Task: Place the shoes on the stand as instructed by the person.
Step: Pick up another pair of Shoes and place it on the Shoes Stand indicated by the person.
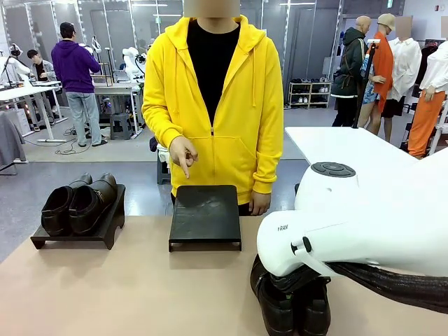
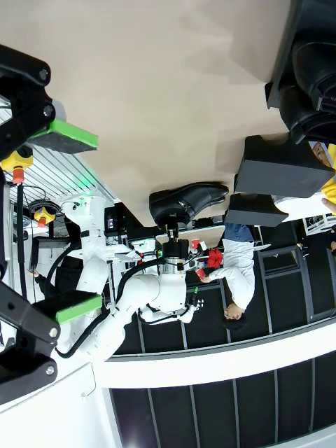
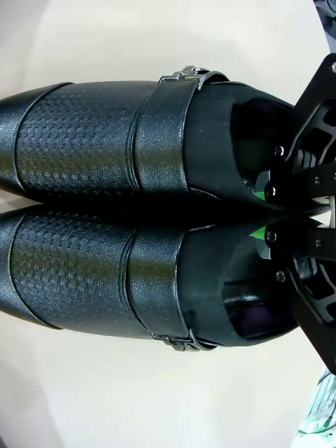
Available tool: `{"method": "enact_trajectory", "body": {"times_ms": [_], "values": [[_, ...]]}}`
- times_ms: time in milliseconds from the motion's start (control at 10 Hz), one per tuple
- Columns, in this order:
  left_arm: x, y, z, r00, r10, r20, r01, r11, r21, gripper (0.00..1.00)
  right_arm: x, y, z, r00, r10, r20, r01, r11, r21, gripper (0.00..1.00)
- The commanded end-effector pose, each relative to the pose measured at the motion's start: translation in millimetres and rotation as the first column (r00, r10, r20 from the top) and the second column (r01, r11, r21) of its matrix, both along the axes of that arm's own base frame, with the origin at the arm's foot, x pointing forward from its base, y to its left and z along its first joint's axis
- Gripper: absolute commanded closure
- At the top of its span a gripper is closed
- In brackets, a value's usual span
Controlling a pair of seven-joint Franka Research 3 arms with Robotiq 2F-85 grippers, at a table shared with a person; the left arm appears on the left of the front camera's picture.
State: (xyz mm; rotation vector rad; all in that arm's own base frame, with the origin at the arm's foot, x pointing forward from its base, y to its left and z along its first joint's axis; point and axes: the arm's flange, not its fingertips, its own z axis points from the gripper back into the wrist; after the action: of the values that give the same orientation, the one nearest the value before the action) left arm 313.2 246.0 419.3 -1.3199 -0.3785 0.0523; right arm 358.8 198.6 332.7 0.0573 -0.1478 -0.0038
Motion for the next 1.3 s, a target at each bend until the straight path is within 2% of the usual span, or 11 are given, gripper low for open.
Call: {"method": "enact_trajectory", "body": {"times_ms": [0,100,400,700,900,1100,1200], "values": [[-3,-2,1,1.0,-0.003,0.011,0.003,1.0,0.011,0.0,0,0,0,1.0,0.007,-0.001,-0.007,1.0,-0.004,1.0],[-3,-2,1,1.0,-0.003,0.011,0.003,1.0,0.011,0.0,0,0,0,1.0,0.0,0.0,0.0,1.0,0.0,0.92],[-3,-2,1,1.0,-0.003,0.011,0.003,1.0,0.011,0.0,-8,-9,83,0.995,0.031,0.096,-0.034,0.999,0.021,0.93],[-3,-2,1,1.0,-0.003,0.011,0.003,1.0,0.011,0.0,22,4,145,0.979,0.063,0.196,-0.057,0.998,-0.039,0.93],[-3,-2,1,1.0,-0.003,0.011,0.003,1.0,0.011,0.0,48,39,179,0.958,0.137,0.252,-0.117,0.989,-0.09,0.93],[-3,-2,1,1.0,-0.003,0.011,0.003,1.0,0.011,0.0,75,80,201,0.943,0.165,0.289,-0.14,0.985,-0.106,0.93],[-3,-2,1,1.0,-0.003,0.011,0.003,1.0,0.011,0.0,91,101,205,0.943,0.136,0.302,-0.111,0.989,-0.099,0.93]]}}
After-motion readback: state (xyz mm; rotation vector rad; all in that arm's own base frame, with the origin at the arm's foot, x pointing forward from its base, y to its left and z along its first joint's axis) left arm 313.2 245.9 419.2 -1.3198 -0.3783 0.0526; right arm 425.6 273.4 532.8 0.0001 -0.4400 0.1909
